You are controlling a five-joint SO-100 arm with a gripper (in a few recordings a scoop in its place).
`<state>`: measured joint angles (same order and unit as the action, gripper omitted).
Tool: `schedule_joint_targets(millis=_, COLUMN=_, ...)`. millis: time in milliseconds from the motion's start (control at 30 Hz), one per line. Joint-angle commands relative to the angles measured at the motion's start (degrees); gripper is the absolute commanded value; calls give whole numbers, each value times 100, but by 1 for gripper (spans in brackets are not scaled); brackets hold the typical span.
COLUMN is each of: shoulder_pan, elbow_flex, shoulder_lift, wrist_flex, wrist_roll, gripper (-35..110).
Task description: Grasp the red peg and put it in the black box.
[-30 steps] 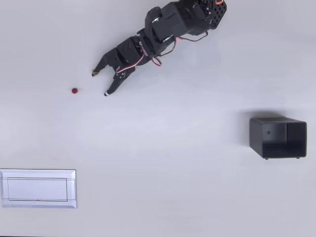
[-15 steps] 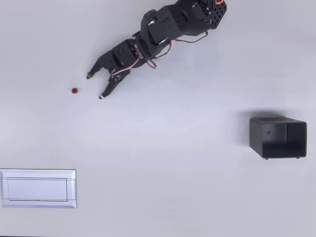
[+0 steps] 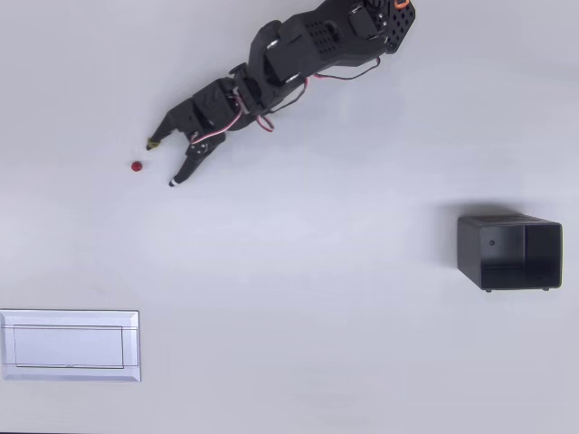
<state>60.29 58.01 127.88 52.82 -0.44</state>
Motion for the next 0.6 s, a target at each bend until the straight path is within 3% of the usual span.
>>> schedule_joint_targets(millis=0, shoulder_pan=220, elbow_flex=633, shoulder_lift=237, wrist_flex=-141, wrist_roll=-35, gripper=29)
schedule_joint_targets(millis=567, shoulder_pan=281, elbow_flex=1336, shoulder_lift=360, wrist_flex=-976, wrist_roll=-18, gripper=29)
